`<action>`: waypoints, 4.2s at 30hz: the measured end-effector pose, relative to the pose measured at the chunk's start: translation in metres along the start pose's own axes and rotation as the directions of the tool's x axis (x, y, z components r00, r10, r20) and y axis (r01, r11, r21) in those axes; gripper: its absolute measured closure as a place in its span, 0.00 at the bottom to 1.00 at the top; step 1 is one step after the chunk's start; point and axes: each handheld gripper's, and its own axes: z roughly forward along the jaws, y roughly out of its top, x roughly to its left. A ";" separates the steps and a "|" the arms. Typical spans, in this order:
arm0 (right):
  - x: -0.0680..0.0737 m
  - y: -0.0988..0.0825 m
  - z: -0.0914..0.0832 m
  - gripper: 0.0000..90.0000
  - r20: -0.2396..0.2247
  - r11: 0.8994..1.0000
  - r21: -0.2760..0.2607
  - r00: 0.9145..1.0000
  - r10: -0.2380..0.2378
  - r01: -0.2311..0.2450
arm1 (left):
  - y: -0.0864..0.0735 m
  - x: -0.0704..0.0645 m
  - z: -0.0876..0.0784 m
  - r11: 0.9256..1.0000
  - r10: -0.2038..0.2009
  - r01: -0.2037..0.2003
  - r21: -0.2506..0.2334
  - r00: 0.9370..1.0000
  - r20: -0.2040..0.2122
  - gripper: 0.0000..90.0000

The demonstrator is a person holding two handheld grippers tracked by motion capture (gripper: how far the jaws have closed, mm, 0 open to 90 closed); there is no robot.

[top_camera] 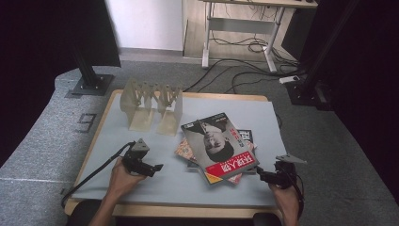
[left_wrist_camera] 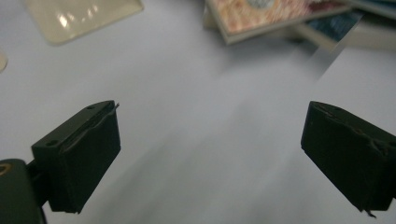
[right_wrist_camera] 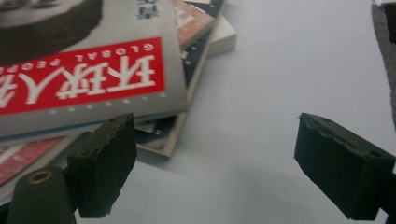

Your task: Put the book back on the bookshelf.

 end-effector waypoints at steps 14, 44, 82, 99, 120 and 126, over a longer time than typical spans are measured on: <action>0.029 0.013 0.010 0.17 -0.093 0.999 0.006 0.995 -0.035 0.036 | 0.070 -0.025 0.029 0.992 0.123 -0.123 -0.009 0.991 0.046 0.09; 0.042 0.012 0.017 0.17 -0.077 0.996 0.038 0.994 -0.080 0.083 | 0.098 -0.032 0.099 0.993 0.112 -0.115 0.040 0.992 0.059 0.13; 0.039 0.012 0.019 0.15 -0.050 0.995 0.034 0.995 -0.088 0.090 | 0.089 -0.057 0.098 0.991 0.123 -0.128 0.035 0.984 0.126 0.06; 0.030 0.011 0.014 0.15 -0.036 0.998 0.025 0.997 -0.063 0.064 | 0.085 -0.072 0.096 0.993 0.114 -0.116 -0.005 0.968 0.224 0.07; 0.027 0.013 0.016 0.15 -0.025 0.999 0.030 0.999 -0.029 0.030 | 0.104 -0.062 0.085 0.984 0.179 -0.178 -0.020 0.972 0.154 0.14; 0.030 0.018 0.020 0.14 -0.017 0.998 0.033 0.998 -0.052 0.053 | 0.107 -0.052 0.086 0.982 0.187 -0.189 0.011 0.976 0.108 0.15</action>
